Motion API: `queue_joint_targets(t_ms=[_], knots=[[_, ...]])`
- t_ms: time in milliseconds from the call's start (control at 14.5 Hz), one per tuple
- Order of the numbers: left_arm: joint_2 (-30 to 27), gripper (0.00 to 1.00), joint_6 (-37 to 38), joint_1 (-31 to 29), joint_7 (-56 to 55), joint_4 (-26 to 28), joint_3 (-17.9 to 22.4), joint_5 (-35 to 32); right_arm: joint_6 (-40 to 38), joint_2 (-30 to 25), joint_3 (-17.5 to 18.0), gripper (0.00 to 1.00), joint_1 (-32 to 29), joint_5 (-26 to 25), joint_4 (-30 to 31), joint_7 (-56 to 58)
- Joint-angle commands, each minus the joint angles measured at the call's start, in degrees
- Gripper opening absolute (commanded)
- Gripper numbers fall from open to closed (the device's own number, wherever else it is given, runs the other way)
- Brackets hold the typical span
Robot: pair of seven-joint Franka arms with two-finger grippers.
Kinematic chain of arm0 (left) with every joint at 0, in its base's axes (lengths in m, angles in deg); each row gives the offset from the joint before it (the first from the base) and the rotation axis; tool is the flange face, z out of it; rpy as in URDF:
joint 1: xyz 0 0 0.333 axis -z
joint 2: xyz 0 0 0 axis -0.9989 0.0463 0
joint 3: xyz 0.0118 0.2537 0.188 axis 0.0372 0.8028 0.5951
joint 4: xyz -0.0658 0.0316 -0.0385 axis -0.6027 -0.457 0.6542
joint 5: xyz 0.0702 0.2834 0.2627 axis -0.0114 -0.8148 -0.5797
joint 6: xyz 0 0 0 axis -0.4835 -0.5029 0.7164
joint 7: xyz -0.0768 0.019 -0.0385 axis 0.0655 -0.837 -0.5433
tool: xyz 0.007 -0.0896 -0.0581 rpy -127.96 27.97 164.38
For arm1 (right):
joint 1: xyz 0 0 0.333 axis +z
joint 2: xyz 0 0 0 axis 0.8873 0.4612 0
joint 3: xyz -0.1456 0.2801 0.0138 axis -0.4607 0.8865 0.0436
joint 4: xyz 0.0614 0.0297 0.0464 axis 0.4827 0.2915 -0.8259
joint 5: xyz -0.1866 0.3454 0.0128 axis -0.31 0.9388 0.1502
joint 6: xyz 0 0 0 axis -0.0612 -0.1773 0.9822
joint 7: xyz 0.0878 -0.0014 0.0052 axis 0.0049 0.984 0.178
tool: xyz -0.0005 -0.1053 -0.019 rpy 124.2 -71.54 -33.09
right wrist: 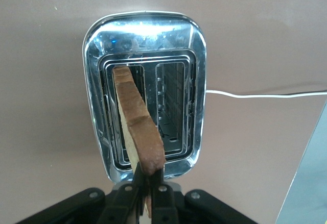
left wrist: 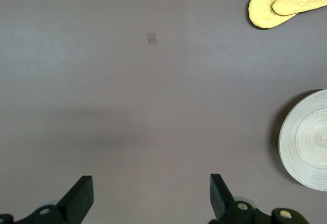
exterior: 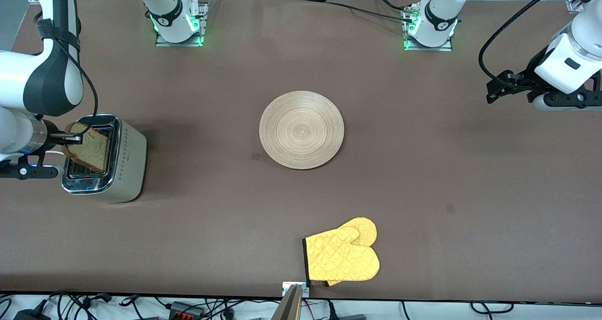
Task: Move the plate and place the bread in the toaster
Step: 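Open the right gripper to release the bread in the slot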
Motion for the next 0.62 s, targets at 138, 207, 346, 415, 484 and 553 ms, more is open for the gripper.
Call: queue_joint_targets(t_ms=[138,207,346,415,484,553], knots=[[-0.03,1.0,1.12,0.09,0.7,-0.98,-0.05,0.28,-1.25,0.96,0.21,0.0,-0.97,1.58,0.7,0.32],[-0.03,1.0,1.12,0.09,0.7,-0.98,-0.05,0.28,-1.34,1.05,0.21,0.0,-1.41,2.27,1.05,0.76],[-0.03,1.0,1.12,0.09,0.7,-0.98,-0.05,0.28,-1.25,1.4,0.3,0.0,-1.85,2.98,1.76,0.85],[-0.03,1.0,1.12,0.09,0.7,-0.98,-0.05,0.28,-1.25,1.58,0.3,0.0,-1.85,2.98,1.85,0.85],[-0.03,1.0,1.12,0.09,0.7,-0.98,-0.05,0.28,-1.17,2.1,0.3,0.0,-1.85,3.07,1.85,0.85],[-0.03,1.0,1.12,0.09,0.7,-0.98,-0.05,0.28,-1.16,2.19,0.3,0.0,-1.94,3.07,1.93,0.94]])
